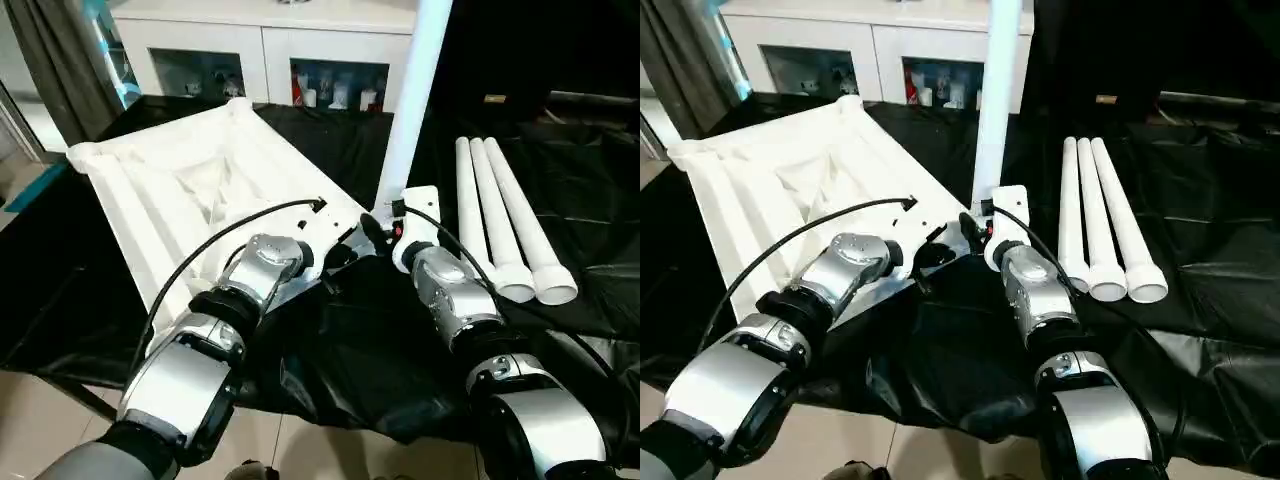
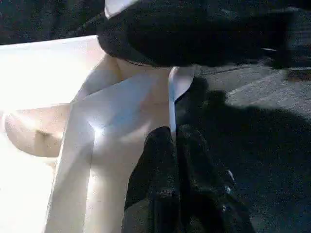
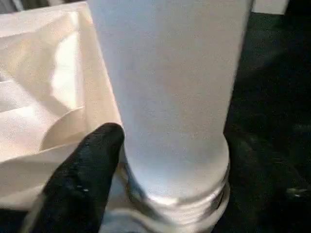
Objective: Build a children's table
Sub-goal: Rotate leg to tighten
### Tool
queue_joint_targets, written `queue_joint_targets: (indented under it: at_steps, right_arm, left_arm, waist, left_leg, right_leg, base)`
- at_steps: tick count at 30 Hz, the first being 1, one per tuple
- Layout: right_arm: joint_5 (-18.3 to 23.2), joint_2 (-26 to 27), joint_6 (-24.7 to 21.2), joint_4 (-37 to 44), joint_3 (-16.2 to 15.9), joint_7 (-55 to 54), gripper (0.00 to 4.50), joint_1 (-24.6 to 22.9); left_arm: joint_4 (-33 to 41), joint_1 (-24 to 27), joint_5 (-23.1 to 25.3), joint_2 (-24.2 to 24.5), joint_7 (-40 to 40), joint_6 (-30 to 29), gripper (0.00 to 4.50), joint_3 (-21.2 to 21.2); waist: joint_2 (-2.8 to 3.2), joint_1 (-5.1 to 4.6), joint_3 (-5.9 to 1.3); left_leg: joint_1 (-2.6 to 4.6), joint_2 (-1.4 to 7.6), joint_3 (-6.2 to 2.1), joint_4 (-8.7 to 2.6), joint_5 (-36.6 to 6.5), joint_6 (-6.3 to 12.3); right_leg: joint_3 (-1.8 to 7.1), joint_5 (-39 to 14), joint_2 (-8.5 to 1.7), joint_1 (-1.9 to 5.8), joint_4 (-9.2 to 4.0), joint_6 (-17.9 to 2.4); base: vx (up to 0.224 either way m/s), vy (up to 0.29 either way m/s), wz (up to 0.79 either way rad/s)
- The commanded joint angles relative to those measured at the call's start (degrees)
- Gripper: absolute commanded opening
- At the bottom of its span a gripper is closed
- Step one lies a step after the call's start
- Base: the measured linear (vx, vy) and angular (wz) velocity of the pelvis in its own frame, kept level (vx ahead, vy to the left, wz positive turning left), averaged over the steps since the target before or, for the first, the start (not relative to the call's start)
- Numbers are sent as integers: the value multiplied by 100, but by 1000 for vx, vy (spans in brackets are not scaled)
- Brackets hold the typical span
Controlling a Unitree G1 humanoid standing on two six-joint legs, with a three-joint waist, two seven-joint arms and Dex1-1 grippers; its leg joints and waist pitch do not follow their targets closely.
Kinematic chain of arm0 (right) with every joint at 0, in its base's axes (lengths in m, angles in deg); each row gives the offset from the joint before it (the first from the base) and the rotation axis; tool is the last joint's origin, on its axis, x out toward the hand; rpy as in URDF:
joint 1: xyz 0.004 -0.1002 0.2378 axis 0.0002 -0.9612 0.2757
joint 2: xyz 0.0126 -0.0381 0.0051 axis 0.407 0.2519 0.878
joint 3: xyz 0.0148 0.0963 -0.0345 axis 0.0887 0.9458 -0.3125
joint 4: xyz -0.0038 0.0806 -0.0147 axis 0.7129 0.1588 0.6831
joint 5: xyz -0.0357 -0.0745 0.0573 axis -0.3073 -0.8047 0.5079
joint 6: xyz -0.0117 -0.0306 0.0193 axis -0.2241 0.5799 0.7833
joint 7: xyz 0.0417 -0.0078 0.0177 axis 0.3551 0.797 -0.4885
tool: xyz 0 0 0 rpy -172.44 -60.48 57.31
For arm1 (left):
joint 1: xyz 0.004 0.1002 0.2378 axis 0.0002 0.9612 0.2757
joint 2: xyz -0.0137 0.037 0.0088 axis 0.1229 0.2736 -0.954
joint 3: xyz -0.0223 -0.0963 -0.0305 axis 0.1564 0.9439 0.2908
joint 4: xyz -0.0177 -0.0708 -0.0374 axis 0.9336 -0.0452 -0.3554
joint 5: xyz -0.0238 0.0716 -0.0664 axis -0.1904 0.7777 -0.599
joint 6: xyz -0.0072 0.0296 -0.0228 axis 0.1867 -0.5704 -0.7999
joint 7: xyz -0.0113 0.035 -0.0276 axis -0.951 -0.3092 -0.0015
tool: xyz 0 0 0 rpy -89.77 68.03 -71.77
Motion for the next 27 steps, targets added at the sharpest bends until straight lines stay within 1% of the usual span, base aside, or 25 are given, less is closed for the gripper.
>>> queue_joint_targets:
  at_steps: [1, 2, 3, 4, 5, 6, 7, 8, 9, 11, 12, 14, 15, 16, 18, 21, 22, 24, 25, 26, 27]
  right_arm:
    - [-59, -65, -4, 151, -310, 799, 352, -112]
    - [-61, -76, 0, 160, -318, 826, 352, -117]
    - [-75, -338, 2, 435, -519, 1478, 352, -270]
    - [-73, -453, -14, 576, -610, 1766, 352, -353]
    - [-73, -453, -14, 576, -610, 1766, 352, -353]
    - [-98, -730, -13, 915, -797, 2308, 352, -559]
    - [-56, -885, -52, 1146, -855, 2592, 352, -680]
    - [-23, -981, -84, 1294, -885, 2771, 352, -755]
    - [23, -1067, -137, 1434, -890, 2924, 352, -815]
    - [63, -1188, -158, 1592, -891, 3129, 352, -878]
    - [48, -1310, -75, 1675, -910, 3289, 352, -907]
    - [87, -1384, -112, 1775, -936, 3447, 352, -945]
    - [87, -1384, -112, 1775, -936, 3447, 352, -945]
    - [131, -1427, -182, 1860, -968, 3608, 352, -980]
    - [176, -1468, -264, 1988, -1005, 3733, 352, -1040]
    - [163, -1500, -325, 2085, -1056, 3838, 352, -1092]
    - [148, -1501, -341, 2100, -1069, 3863, 336, -1102]
    - [136, -1493, -371, 2137, -1088, 3890, 336, -1127]
    - [145, -1480, -408, 2163, -1091, 3889, 322, -1146]
    - [152, -1475, -418, 2169, -1088, 3885, 322, -1151]
    - [153, -1460, -434, 2190, -1076, 3879, 307, -1163]
  left_arm:
    - [271, -9, -2, 107, 315, 462, 0, -49]
    - [276, -3, -4, 112, 332, 469, 0, -49]
    - [425, 135, -58, 239, 723, 651, 0, -71]
    - [504, 201, -82, 296, 892, 731, 0, -87]
    - [504, 201, -82, 296, 892, 731, 0, -87]
    - [656, 340, -140, 443, 1295, 755, 0, -124]
    - [750, 438, -182, 549, 1574, 863, 0, -158]
    - [810, 500, -210, 617, 1755, 946, 0, -181]
    - [890, 569, -267, 686, 1966, 980, 0, -187]
    - [1058, 687, -415, 783, 2356, 980, 0, -170]
    - [1281, 812, -597, 883, 2778, 905, 0, -152]
    - [1442, 902, -662, 970, 3022, 843, 0, -174]
    - [1442, 902, -662, 970, 3022, 843, 0, -174]
    - [1536, 963, -665, 1041, 3160, 843, 0, -210]
    - [1605, 1006, -674, 1066, 3224, 805, 0, -190]
    - [1617, 1018, -649, 1079, 3260, 800, 0, -165]
    - [1611, 1014, -635, 1082, 3258, 809, 0, -162]
    - [1621, 1016, -623, 1088, 3264, 801, 0, -153]
    - [1656, 1022, -611, 1095, 3267, 778, 0, -149]
    - [1673, 1026, -607, 1098, 3269, 767, 0, -147]
    - [1703, 1037, -613, 1105, 3275, 744, 0, -147]
  waist:
    - [-52, 13, -474]
    - [-48, 9, -475]
    - [-76, 17, -474]
    - [-78, 24, -473]
    - [-71, 35, -472]
    - [-82, 35, -469]
    - [-92, 52, -467]
    - [-84, 72, -462]
    - [-80, 83, -455]
    - [-70, 111, -448]
    - [-74, 125, -448]
    - [-59, 143, -433]
    - [-48, 150, -434]
    - [-43, 160, -426]
    - [-52, 171, -426]
    - [-64, 168, -440]
    - [-62, 172, -441]
    - [-67, 171, -443]
    - [-65, 173, -443]
    - [-66, 172, -445]
    - [-62, 173, -446]
  left_leg:
    - [145, 283, -166, -357, -754, 595]
    - [144, 288, -172, -357, -750, 613]
    - [152, 293, -166, -354, -729, 645]
    - [139, 300, -156, -343, -693, 712]
    - [136, 313, -157, -344, -682, 732]
    - [149, 317, -148, -347, -700, 732]
    - [140, 309, -143, -336, -722, 760]
    - [146, 329, -150, -345, -752, 754]
    - [156, 333, -142, -348, -817, 726]
    - [173, 346, -139, -359, -895, 646]
    - [183, 350, -144, -369, -963, 574]
    - [201, 365, -136, -384, -1039, 485]
    - [216, 372, -136, -389, -1095, 447]
    - [215, 363, -138, -401, -1183, 368]
    - [206, 364, -143, -411, -1163, 334]
    - [187, 347, -143, -399, -1042, 349]
    - [191, 343, -140, -394, -1032, 353]
    - [183, 341, -141, -390, -1000, 365]
    - [184, 341, -141, -390, -982, 376]
    - [187, 343, -143, -390, -974, 377]
    - [188, 343, -142, -389, -974, 378]
  right_leg:
    - [240, -116, -467, 324, -368, -1455]
    - [239, -102, -466, 324, -363, -1467]
    - [233, -68, -460, 334, -364, -1482]
    - [233, -3, -457, 340, -347, -1498]
    - [235, 10, -465, 339, -343, -1506]
    - [236, -25, -455, 320, -344, -1510]
    - [235, -73, -456, 329, -346, -1504]
    - [238, -133, -469, 327, -355, -1487]
    - [244, -273, -462, 303, -366, -1469]
    - [254, -460, -461, 282, -375, -1453]
    - [254, -583, -469, 276, -378, -1453]
    - [266, -740, -460, 244, -393, -1437]
    - [267, -789, -457, 235, -395, -1433]
    - [274, -903, -461, 233, -406, -1388]
    - [278, -848, -458, 246, -401, -1353]
    - [277, -750, -468, 255, -387, -1337]
    - [275, -748, -467, 251, -391, -1334]
    - [275, -727, -467, 256, -386, -1332]
    - [274, -720, -464, 252, -388, -1326]
    - [273, -715, -464, 250, -384, -1326]
    - [273, -714, -463, 249, -386, -1333]
  base:
    - [0, 0, 0]
    - [0, 0, 0]
    - [0, 0, 0]
    - [0, 0, 0]
    - [0, 0, 0]
    - [0, 0, 0]
    - [0, 0, 0]
    - [0, 0, 0]
    - [0, 0, 0]
    - [0, 0, 0]
    - [0, 0, 0]
    - [0, 0, 0]
    - [0, 0, 0]
    - [0, 0, 0]
    - [0, 0, 0]
    - [0, 0, 0]
    - [0, 0, 0]
    - [0, 0, 0]
    - [0, 0, 0]
    - [0, 0, 0]
    - [0, 0, 0]
